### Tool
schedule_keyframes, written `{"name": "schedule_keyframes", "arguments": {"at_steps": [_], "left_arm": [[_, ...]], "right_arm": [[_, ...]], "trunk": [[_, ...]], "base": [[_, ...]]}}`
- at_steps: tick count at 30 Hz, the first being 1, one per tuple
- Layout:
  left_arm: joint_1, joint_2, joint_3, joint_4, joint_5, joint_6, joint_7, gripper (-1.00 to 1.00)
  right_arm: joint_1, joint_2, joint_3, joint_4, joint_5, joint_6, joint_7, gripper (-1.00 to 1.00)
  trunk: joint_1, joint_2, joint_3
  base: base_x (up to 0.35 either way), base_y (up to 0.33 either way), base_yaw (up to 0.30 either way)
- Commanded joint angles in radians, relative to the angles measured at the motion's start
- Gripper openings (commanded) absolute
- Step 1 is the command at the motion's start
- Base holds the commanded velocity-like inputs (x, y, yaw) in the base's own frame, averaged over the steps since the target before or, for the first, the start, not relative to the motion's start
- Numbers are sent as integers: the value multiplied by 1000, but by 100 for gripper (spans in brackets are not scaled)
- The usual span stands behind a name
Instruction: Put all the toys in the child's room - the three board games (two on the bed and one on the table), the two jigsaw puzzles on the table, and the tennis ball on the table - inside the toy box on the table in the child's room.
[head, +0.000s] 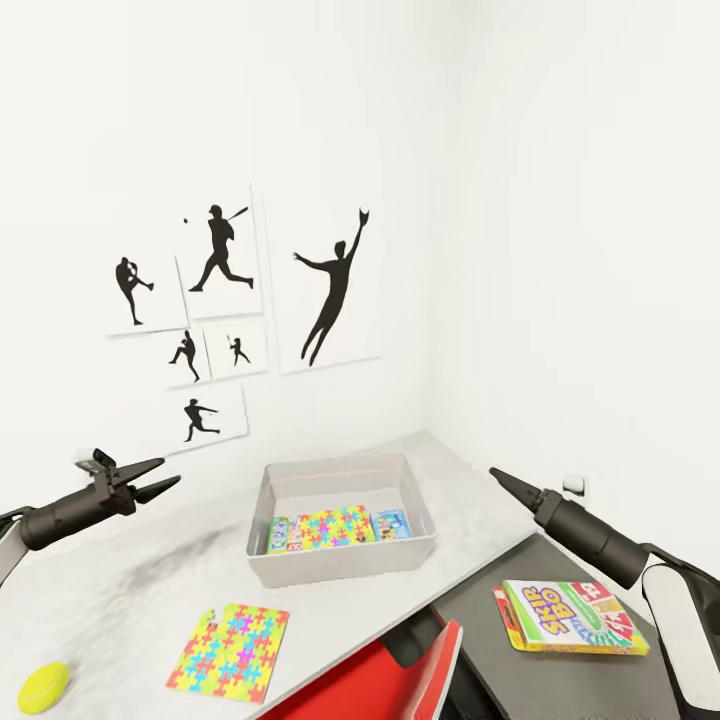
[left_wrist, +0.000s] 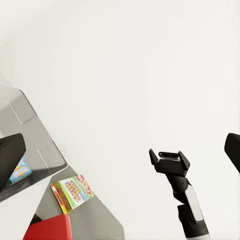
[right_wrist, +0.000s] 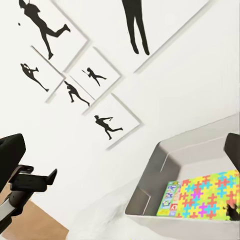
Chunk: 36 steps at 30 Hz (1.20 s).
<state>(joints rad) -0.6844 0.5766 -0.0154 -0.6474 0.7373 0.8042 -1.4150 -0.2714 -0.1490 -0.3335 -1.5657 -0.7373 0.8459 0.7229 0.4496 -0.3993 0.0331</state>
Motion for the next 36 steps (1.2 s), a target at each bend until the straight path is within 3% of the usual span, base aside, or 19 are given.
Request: {"name": "schedule_keyframes", "arguments": {"at_steps": [1, 12, 36], "left_arm": [[0, 1, -2, 0, 4, 10, -4, 100], [0, 2, -2, 0, 4, 9, -7, 100], [0, 2, -2, 0, 4, 9, -7, 100]], "right_arm": [[-1, 0, -1, 1, -1, 5, 2, 100], [-1, 2, -1, 2, -1, 4, 1, 100], [-1, 2, -1, 4, -1, 4, 0, 100]], "trunk": [[0, -1, 1], [0, -1, 12], [0, -1, 36]], "base": [[0, 1, -237], [-77, -16, -237], [-156, -118, -237]]}}
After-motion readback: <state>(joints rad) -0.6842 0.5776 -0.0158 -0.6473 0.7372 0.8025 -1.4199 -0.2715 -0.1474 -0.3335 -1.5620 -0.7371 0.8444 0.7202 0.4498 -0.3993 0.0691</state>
